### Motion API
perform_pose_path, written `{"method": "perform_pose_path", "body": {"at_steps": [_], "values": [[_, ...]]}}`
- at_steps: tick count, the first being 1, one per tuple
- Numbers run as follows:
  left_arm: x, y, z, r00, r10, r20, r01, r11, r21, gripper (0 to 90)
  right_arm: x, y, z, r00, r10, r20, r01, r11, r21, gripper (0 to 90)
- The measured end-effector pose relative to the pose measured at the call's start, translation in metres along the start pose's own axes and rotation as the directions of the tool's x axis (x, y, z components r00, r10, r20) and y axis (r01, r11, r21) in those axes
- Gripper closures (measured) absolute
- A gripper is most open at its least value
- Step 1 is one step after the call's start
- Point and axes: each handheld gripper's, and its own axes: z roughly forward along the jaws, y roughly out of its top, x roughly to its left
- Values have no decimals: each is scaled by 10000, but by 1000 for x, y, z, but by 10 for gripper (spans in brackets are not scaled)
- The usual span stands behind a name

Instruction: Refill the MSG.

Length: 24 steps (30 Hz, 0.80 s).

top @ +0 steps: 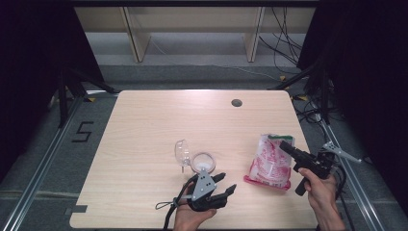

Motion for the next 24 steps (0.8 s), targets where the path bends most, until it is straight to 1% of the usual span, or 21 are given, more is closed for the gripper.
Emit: {"method": "perform_pose_path", "body": {"at_steps": [2, 3, 5, 6, 7, 9, 10, 11, 12, 13, 14, 15, 16, 17, 18, 19, 20, 21, 22, 23, 24], "values": [[1, 0, -2, 10000, 38, -9, -38, 10000, 12, 493, -4, 0, -2, 9998, -146, 147, 145, 9999, 90, 900], [0, 0, -3, 9997, -201, -108, 201, 9998, 7, 492, -5, 0, -1, 9995, -118, 294, 114, 9999, 130, 900], [2, -1, -4, 9998, -163, -88, 164, 9999, 34, 487, -7, -1, -1, 9993, -8, 370, 4, 10000, 93, 900], [3, -1, -4, 9999, -149, -85, 149, 9999, 58, 487, -11, -3, -2, 9985, 108, 531, -119, 9997, 204, 900], [4, -3, -4, 9995, -260, -158, 260, 9997, 29, 486, -13, -4, -2, 9981, 218, 569, -232, 9994, 245, 900], [5, -4, -4, 9994, -324, -125, 323, 9995, -28, 483, -20, -8, -1, 9969, 35, 787, -63, 9994, 351, 900], [6, -4, -5, 9995, -290, -138, 290, 9996, 27, 484, -20, -9, -1, 9963, 204, 830, -235, 9991, 367, 900], [6, -4, -6, 9996, -190, -191, 193, 9997, 158, 484, -23, -10, 0, 9971, 132, 743, -147, 9997, 191, 900], [7, -4, -6, 9995, -229, -207, 231, 9997, 112, 483, -24, -10, 0, 9973, 138, 721, -148, 9998, 138, 900], [8, -5, -7, 9994, -242, -227, 246, 9996, 148, 482, -23, -10, -1, 9967, 351, 733, -365, 9992, 187, 900], [10, -4, -8, 9998, -31, -216, 34, 9999, 110, 482, -24, -10, 0, 9970, 150, 756, -164, 9997, 175, 900], [10, -5, -9, 9997, -149, -190, 150, 9999, 51, 482, -23, -11, 0, 9961, 283, 835, -305, 9992, 247, 900], [10, -4, -11, 9991, -285, -316, 289, 9995, 115, 481, -24, -10, 0, 9954, 140, 947, -163, 9996, 226, 900], [12, -4, -11, 9997, -91, -215, 90, 10000, -24, 480, -24, -10, 0, 9938, 288, 1072, -317, 9992, 262, 900], [10, -4, -13, 9988, -363, -340, 365, 9993, 52, 476, -27, -11, 0, 9952, 69, 973, -92, 9997, 231, 900], [12, -4, -14, 9996, -71, -281, 73, 9999, 75, 474, -28, -11, 0, 9947, 109, 1023, -132, 9997, 222, 900], [12, -5, -15, 9992, -228, -335, 230, 9997, 48, 469, -30, -11, -1, 9943, 7, 1070, -32, 9997, 236, 900], [11, -5, -16, 9987, -316, -407, 322, 9994, 137, 468, -31, -12, 0, 9933, 70, 1150, -90, 9998, 171, 900], [14, -4, -17, 9994, -64, -330, 67, 9999, 94, 467, -33, -12, -1, 9929, -36, 1187, 9, 9997, 231, 900], [14, -5, -19, 9994, -42, -337, 46, 9999, 137, 467, -33, -13, 0, 9934, 120, 1142, -140, 9998, 164, 900], [14, -5, -20, 9991, -119, -409, 122, 9999, 76, 467, -33, -13, -1, 9931, 139, 1162, -171, 9995, 273, 900]]}}
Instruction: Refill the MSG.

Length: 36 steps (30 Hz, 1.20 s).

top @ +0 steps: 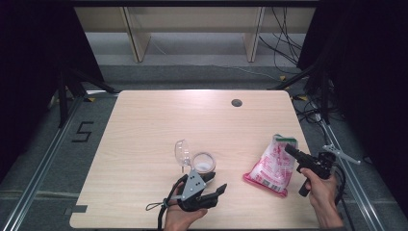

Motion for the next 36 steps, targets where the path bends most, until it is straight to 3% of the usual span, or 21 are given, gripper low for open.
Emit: {"method": "perform_pose_path", "body": {"at_steps": [3, 4, 5, 6, 7, 8, 9, 11, 22, 29, 30, 34, 35, 36], "values": [[2, -1, -3, 9999, -158, -71, 158, 9999, 7, 459, -1, -1, 0, 9998, -21, 206, 20, 10000, 57, 898], [2, -1, -5, 9998, -199, -101, 199, 9998, -14, 459, -3, -1, 1, 9992, -250, 320, 249, 9997, 12, 897], [4, -1, -7, 9999, 74, -100, -73, 9999, 76, 458, -3, -1, 1, 9988, -294, 390, 292, 9996, 60, 896], [4, -2, -8, 9999, -65, -77, 65, 10000, 23, 457, -5, -1, 1, 9986, -391, 369, 388, 9992, 92, 894], [4, -2, -10, 9993, -271, -254, 273, 9996, 52, 456, -3, -2, 2, 9987, -210, 461, 204, 9997, 144, 893], [5, -3, -10, 9992, -300, -250, 300, 9995, -35, 451, -5, -3, 2, 9987, -257, 446, 247, 9995, 219, 888], [6, -3, -13, 9989, -316, -338, 318, 9995, 66, 447, -3, -3, 2, 9986, 6, 533, -20, 9997, 262, 885], [7, -3, -16, 9986, -333, -409, 335, 9994, 51, 447, -7, -5, 2, 9978, -223, 622, 202, 9992, 339, 881], [17, -7, -30, 9958, -530, -750, 536, 9985, 57, 427, -10, -10, 2, 9945, -115, 1041, 58, 9985, 542, 809], [24, -11, -40, 9922, -702, -1034, 700, 9975, -58, 419, -10, -13, 0, 9939, 12, 1107, -75, 9984, 566, 704], [25, -12, -42, 9916, -682, -1096, 686, 9976, 0, 419, -10, -12, -1, 9922, -141, 1235, 67, 9981, 606, 691], [28, -16, -43, 9894, -846, -1185, 840, 9964, -99, 419, -7, -13, -5, 9887, 56, 1499, -132, 9987, 498, 581], [29, -17, -45, 9895, -805, -1197, 806, 9967, -41, 419, -6, -13, -7, 9868, 278, 1597, -370, 9978, 553, 574], [30, -17, -45, 9890, -837, -1223, 836, 9965, -63, 417, -5, -14, -8, 9868, 119, 1616, -217, 9980, 593, 572]]}}
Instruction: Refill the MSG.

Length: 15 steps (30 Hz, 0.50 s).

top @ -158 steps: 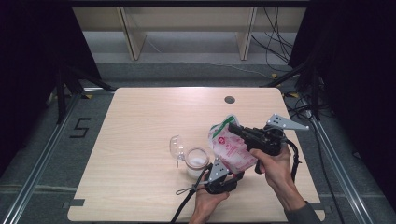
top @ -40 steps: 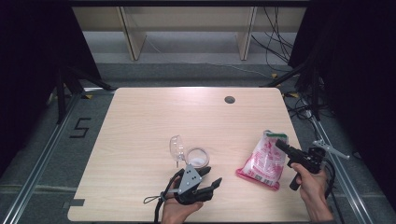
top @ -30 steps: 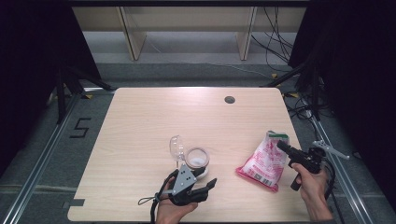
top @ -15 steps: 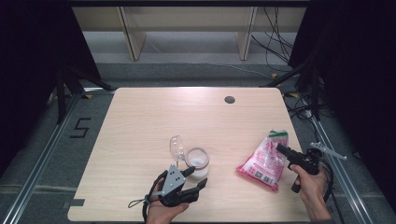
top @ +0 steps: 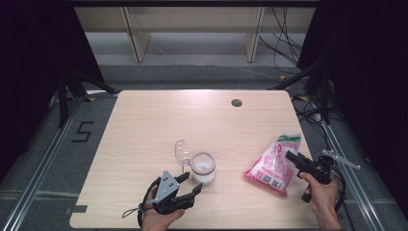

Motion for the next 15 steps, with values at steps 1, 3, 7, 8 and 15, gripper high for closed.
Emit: {"method": "perform_pose_path", "body": {"at_steps": [1, 3, 7, 8, 15], "values": [[1, 0, 0, 10000, -8, 25, 8, 10000, -39, 417, 3, -1, -2, 9999, 140, -53, -139, 9999, 70, 564], [4, 0, -3, 9998, 192, -68, -192, 9998, 59, 417, 5, -3, -5, 9988, -344, 362, 343, 9994, 34, 529], [9, -1, -7, 9996, 143, -241, -143, 9999, 24, 416, 6, -5, -10, 9967, -556, 589, 553, 9984, 64, 488], [10, -1, -7, 9996, 65, -257, -66, 10000, -19, 417, 7, -5, -11, 9959, -630, 656, 628, 9980, 43, 486], [21, -3, -12, 9988, -176, -449, 181, 9998, 112, 408, 16, -8, -22, 9932, -793, 856, 802, 9967, -77, 455]]}}
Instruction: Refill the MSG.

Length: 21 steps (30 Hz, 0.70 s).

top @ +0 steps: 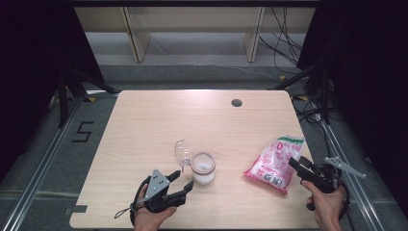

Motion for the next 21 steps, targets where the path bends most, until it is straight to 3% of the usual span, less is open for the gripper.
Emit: {"method": "perform_pose_path", "body": {"at_steps": [2, 3, 4, 5, 6, 7, 10, 11, 12, 13, 14, 15, 16, 18, 21], "values": [[1, -1, 0, 9996, -247, -131, 246, 9997, -53, 409, 2, -1, -2, 9998, 10, -215, -10, 10000, 15, 452], [2, -1, -1, 9996, -254, -75, 253, 9997, -76, 409, 2, -1, -3, 10000, -25, -92, 25, 10000, 28, 447], [4, -1, -1, 9997, -226, -111, 225, 9997, -87, 409, 2, -1, -4, 9994, -349, 31, 348, 9993, 127, 445], [4, 0, -2, 9994, -275, -223, 275, 9996, -16, 411, 5, -1, -5, 9998, -184, -53, 185, 9997, 184, 443], [5, 0, -3, 9992, -316, -257, 314, 9995, -56, 411, 5, -1, -6, 9994, -340, -66, 341, 9993, 179, 438], [8, 0, -3, 9997, 5, -239, -7, 10000, -52, 413, 8, -3, -6, 9997, -215, -123, 216, 9997, 92, 429], [12, 0, -4, 9991, -127, -401, 127, 9999, -14, 420, 14, -4, -7, 9970, -683, -370, 682, 9977, -41, 421], [13, 0, -4, 9990, -84, -441, 83, 10000, -21, 421, 17, -4, -10, 9972, -702, -264, 709, 9972, 252, 416], [14, 0, -4, 9988, -84, -476, 83, 10000, -13, 425, 19, -5, -9, 9958, -758, -518, 764, 9970, 94, 411], [16, 1, -4, 9987, 0, -503, 2, 10000, 28, 438, 20, -6, -10, 9938, -1002, -484, 1013, 9946, 214, 409], [16, 0, -4, 9983, -175, -550, 173, 9998, -33, 444, 24, -7, -11, 9953, -866, -439, 879, 9957, 305, 406], [18, 1, -4, 9982, -77, -603, 75, 10000, -46, 448, 26, -8, -11, 9947, -887, -525, 905, 9953, 333, 398], [19, 1, -4, 9978, -70, -661, 69, 10000, -18, 455, 26, -9, -11, 9895, -1183, -835, 1208, 9924, 256, 393], [23, 1, -5, 9975, -73, -700, 65, 9999, -119, 479, 29, -11, -10, 9848, -1553, -778, 1570, 9874, 173, 391], [28, 1, -8, 9966, -49, -828, 43, 10000, -77, 514, 39, -16, -13, 9889, -1076, -1029, 1121, 9929, 392, 387]]}}
